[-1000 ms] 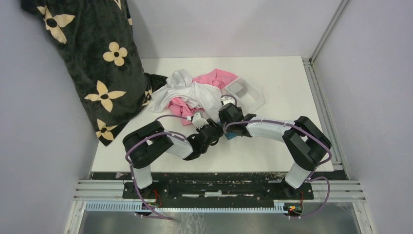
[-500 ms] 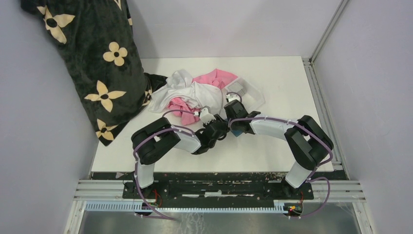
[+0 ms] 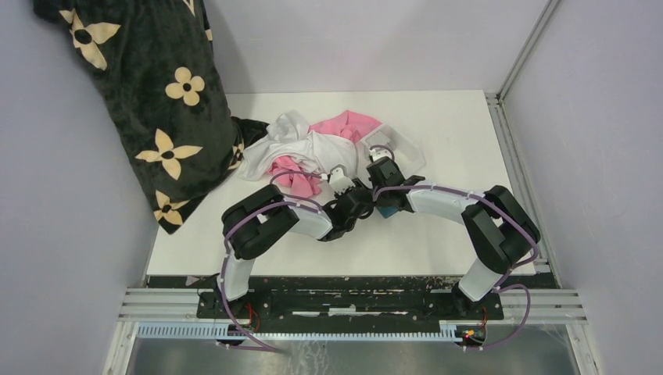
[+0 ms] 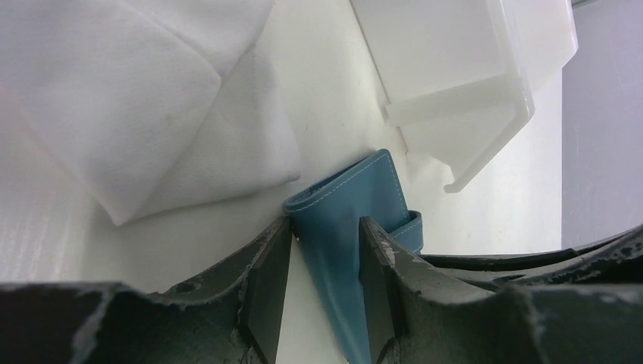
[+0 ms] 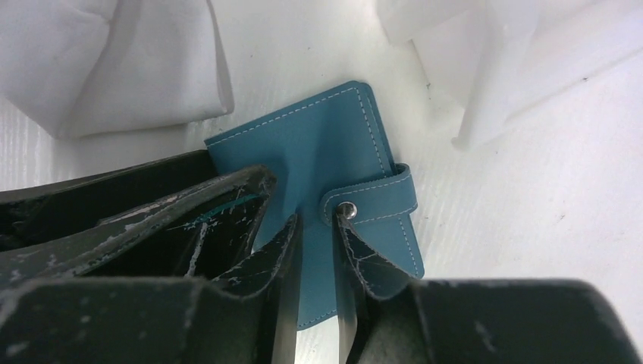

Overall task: Put the credit cards into the card holder
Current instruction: Adjust the card holder at the center of the board, then open the card holder at the center of the board.

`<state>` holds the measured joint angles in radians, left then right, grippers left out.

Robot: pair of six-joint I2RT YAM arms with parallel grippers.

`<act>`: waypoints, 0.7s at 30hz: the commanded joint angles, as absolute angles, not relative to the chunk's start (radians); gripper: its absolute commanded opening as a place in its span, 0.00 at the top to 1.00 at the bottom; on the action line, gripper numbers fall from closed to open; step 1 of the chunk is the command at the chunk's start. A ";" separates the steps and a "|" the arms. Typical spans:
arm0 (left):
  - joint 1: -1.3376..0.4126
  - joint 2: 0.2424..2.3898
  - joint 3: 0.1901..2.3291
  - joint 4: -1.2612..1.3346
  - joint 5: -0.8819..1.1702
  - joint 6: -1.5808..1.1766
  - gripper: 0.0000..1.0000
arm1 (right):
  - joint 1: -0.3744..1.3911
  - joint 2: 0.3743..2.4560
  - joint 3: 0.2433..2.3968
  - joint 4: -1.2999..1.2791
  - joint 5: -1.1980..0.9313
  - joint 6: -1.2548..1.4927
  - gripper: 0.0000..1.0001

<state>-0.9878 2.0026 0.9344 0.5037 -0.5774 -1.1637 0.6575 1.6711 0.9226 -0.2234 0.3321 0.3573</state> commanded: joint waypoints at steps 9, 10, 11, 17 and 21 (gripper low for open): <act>-0.967 2.136 0.921 0.250 -0.503 -1.160 0.82 | 0.621 1.584 0.947 -0.256 0.258 0.348 0.84; -0.963 2.139 0.919 0.250 -0.501 -1.162 0.84 | 0.622 1.571 0.948 -0.261 0.259 0.347 0.86; -0.959 2.142 0.915 0.251 -0.498 -1.165 0.86 | 0.623 1.558 0.948 -0.268 0.265 0.347 0.87; -0.948 2.154 0.907 0.256 -0.487 -1.168 0.89 | 0.622 1.512 0.961 -0.320 0.345 0.324 0.57; -0.946 2.151 0.904 0.256 -0.485 -1.166 0.89 | 0.622 1.542 0.975 -0.333 0.355 0.316 0.41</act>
